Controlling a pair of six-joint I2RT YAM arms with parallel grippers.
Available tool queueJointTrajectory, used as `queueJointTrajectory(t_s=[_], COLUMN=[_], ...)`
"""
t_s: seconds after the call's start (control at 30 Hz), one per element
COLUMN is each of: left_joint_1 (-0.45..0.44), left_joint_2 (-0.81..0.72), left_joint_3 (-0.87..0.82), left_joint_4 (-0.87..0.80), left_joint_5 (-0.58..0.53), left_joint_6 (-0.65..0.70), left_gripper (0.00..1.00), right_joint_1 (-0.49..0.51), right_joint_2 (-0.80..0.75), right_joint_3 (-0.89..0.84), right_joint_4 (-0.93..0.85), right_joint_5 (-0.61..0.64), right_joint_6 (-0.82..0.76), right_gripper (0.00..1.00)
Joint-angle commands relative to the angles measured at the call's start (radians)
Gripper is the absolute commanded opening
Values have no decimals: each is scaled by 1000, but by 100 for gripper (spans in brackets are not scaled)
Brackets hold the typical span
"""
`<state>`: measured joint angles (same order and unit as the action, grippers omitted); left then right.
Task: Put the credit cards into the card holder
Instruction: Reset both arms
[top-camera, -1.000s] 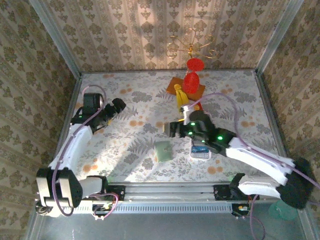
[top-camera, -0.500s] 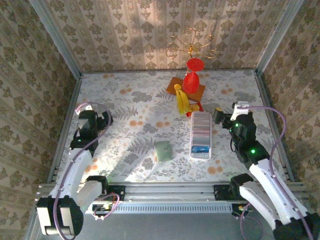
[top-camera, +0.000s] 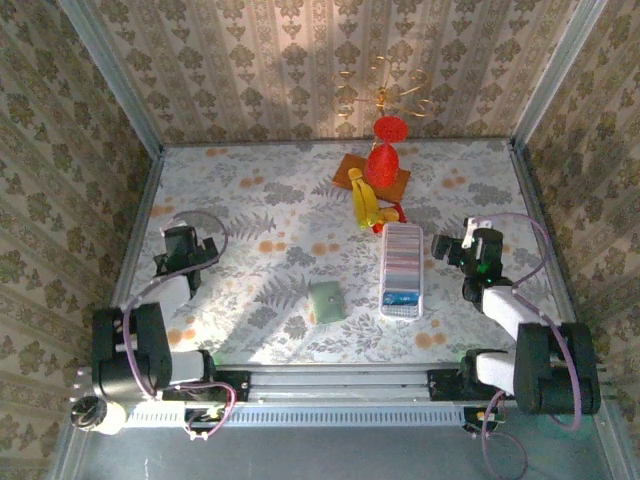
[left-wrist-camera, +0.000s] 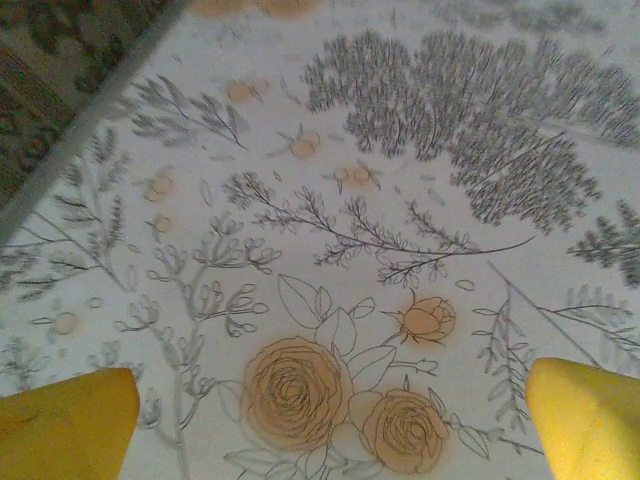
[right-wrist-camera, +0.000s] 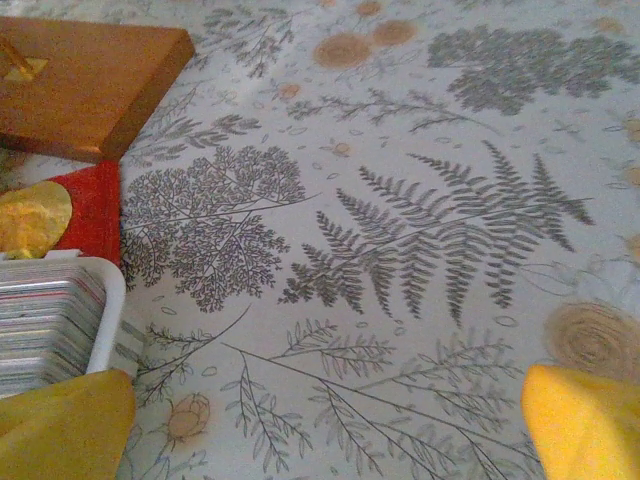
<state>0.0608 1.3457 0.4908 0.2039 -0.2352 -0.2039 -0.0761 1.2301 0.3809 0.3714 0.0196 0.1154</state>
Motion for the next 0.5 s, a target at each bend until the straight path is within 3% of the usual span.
queueJointTrajectory(t_s=[0.0,0.07,0.2,0.3,0.4,0.43,0.47], left_joint_1=[16,22,25,21,-18,-19,-20], left_joint_2=[94,147,162,113,243,247,200], left_joint_3=[68,61,86,-86,-222,-225,-187], left_joint_4=[217,350,319,595,992,1021,870], left_joint_5=[100,165,240,341,308,298,229], left_joint_6=[85,111,130,173,219,216,191], left_gripper=[100,100,100,100,100,100,100], right_joint_1=[-4,-2,26,50,57,58,66], right_joint_2=[104,179,259,264,321,297,304], right_joint_3=[73,94,118,81,7,42,38], right_joint_4=[179,259,287,350,566,447,457], right_joint_5=[-88,-95,-116,-96,-67,-39,-26], right_joint_6=[-44,-21,-59,-83,-74,-72,-75], right_gripper=[100,100,100,100,100,100,100])
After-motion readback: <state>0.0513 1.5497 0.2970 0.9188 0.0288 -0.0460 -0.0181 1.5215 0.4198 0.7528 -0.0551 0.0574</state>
